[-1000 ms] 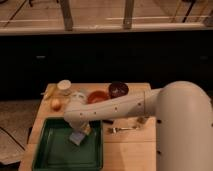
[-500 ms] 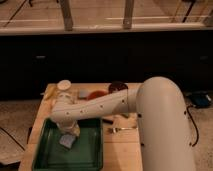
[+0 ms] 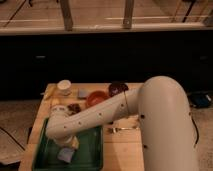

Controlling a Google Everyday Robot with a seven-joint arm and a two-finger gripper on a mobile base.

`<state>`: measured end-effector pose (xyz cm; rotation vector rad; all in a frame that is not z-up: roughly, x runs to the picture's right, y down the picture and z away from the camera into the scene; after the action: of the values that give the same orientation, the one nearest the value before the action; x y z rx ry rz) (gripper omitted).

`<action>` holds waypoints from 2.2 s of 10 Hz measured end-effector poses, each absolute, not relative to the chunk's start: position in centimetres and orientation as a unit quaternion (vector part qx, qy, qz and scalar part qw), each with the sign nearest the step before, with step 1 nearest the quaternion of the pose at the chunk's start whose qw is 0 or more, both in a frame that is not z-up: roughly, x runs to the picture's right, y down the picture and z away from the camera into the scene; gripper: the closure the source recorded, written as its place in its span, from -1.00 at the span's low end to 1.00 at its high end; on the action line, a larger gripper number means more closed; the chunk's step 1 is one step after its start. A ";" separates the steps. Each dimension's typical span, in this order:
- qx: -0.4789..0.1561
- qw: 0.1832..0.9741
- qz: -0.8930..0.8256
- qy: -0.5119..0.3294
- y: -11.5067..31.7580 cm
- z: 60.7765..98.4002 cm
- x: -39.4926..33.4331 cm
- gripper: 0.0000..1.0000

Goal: Wipe tray with sponge

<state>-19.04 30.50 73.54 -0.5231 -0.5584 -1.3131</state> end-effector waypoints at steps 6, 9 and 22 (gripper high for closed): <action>-0.250 0.771 -0.542 -0.221 28.0 75.4 -11.8 0.99; -0.247 0.781 -0.530 -0.221 25.4 77.7 -11.2 0.99; -0.238 0.714 -0.601 -0.270 28.5 75.6 -15.9 0.99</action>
<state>-15.87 28.50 75.63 -0.5271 -0.5979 -1.3311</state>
